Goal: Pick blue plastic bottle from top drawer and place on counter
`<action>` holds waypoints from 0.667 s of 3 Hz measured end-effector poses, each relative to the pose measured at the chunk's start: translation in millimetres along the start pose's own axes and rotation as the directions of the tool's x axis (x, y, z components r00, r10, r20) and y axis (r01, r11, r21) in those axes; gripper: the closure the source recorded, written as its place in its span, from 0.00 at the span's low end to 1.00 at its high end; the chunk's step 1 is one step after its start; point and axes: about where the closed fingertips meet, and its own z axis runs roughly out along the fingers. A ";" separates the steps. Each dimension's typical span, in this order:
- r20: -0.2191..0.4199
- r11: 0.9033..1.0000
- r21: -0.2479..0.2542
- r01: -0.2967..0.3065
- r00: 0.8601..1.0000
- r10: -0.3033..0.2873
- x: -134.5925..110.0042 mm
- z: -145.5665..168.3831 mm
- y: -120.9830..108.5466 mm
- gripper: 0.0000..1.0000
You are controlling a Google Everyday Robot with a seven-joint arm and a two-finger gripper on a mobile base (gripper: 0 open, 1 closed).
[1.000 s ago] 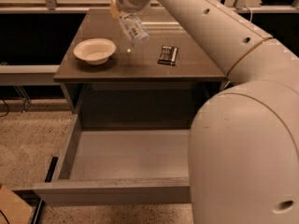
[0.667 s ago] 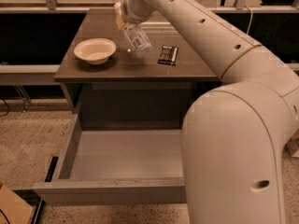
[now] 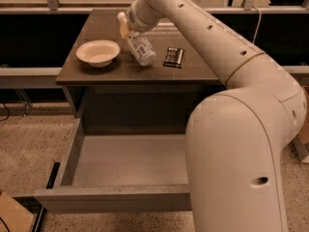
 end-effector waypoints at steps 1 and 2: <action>-0.004 1.000 -0.002 0.001 1.000 -0.001 1.6 3.2 1.4 0.58; -0.009 1.000 -0.005 0.001 1.000 -0.001 3.3 6.7 3.1 0.34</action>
Offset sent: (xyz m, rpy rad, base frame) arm 0.0001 0.0023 -0.0034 -0.0015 0.0041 0.0027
